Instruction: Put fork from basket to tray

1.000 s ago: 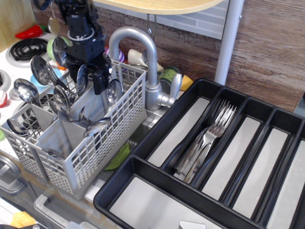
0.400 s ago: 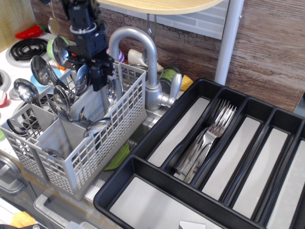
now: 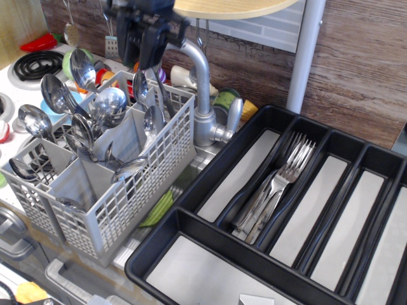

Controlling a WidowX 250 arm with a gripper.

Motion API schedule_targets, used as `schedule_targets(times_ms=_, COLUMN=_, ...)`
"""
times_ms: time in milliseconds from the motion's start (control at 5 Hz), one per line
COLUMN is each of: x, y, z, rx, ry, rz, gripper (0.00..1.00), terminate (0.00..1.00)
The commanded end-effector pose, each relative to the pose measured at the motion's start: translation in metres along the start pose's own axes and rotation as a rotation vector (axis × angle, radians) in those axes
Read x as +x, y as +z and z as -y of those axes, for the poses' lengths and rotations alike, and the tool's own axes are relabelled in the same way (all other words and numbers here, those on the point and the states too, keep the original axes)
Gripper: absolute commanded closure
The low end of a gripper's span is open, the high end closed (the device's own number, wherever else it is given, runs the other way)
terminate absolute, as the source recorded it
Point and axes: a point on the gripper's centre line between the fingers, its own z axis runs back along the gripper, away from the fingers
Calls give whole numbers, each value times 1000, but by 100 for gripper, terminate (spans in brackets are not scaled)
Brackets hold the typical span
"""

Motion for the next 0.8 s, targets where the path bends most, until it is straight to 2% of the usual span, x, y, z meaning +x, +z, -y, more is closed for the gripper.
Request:
schedule_targets(times_ms=0, x=-25, y=70, z=24, rx=107, ry=7, rz=-65, gripper=100, terminate=0)
schedule_targets(times_ms=200, x=-37, y=74, z=50, rx=28, ry=-33, rz=-161, gripper=100, terminate=0)
schedule_targets(times_ms=400, x=-34, y=67, z=73, rx=-66, ry=-63, rz=-186, gripper=100, terminate=0)
schedule_targets(times_ms=600, x=-22, y=57, z=90, rx=-178, ry=-92, rz=-217, gripper=100, terminate=0)
